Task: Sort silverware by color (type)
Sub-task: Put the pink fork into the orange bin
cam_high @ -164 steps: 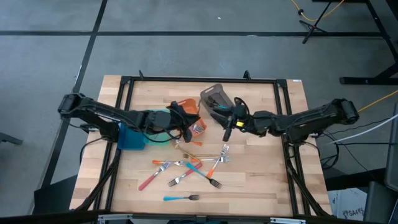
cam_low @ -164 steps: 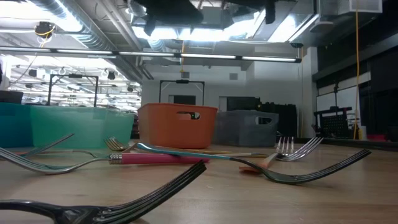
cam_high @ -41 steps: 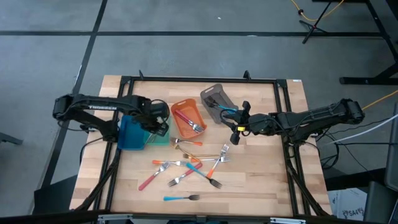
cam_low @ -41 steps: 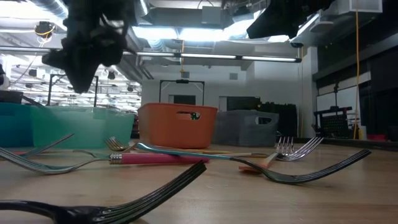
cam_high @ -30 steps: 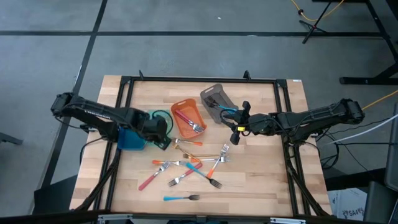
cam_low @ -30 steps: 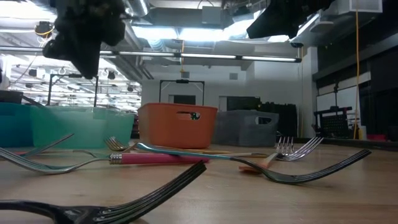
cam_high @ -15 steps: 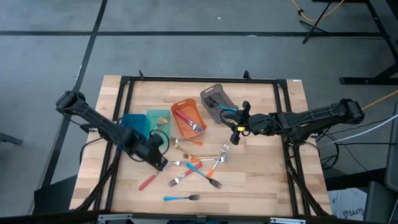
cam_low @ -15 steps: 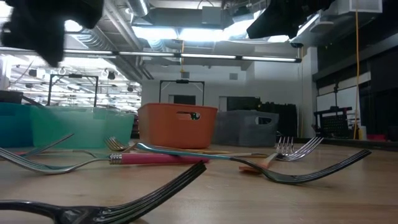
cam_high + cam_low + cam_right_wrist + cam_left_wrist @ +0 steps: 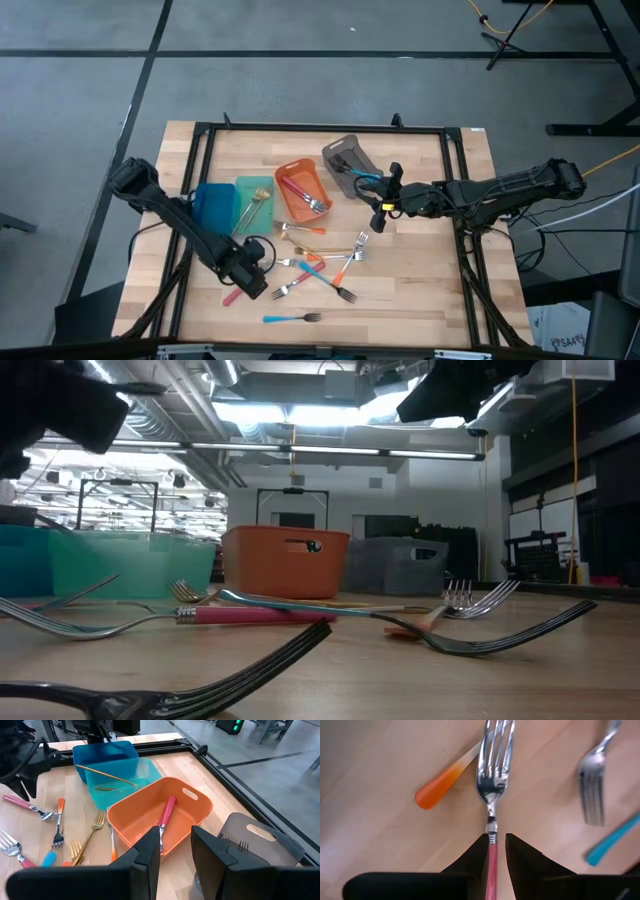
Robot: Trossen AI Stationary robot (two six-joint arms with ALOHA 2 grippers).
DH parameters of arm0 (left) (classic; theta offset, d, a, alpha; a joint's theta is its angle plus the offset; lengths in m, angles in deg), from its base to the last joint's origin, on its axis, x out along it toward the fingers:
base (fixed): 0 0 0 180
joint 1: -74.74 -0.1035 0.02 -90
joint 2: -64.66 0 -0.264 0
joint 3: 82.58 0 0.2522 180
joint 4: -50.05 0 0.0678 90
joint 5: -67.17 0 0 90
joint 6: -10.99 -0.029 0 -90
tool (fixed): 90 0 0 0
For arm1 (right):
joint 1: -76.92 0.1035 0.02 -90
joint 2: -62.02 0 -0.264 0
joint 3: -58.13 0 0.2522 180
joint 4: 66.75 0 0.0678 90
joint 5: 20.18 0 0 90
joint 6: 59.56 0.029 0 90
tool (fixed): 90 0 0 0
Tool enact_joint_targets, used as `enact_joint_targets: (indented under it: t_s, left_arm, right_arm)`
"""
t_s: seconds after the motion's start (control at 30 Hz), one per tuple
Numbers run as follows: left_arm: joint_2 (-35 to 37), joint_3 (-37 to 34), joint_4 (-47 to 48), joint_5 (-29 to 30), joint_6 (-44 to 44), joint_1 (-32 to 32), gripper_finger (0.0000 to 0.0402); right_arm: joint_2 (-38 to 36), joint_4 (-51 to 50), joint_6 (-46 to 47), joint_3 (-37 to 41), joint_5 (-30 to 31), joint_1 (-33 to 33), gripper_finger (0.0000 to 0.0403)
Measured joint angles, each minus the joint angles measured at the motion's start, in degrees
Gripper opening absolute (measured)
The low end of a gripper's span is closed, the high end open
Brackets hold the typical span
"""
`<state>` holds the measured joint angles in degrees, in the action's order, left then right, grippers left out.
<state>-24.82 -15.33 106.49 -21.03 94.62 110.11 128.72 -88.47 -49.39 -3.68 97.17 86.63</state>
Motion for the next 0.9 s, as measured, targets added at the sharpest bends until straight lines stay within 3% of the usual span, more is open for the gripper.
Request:
enact_joint_targets:
  t_s: [0.9]
  left_arm:
    - [-4.76,0.00,-2.32,2.79,-0.18,3.26,0.0057]
  right_arm:
    - [-0.01,-0.09,0.00,0.00,0.00,0.00,0.0099]
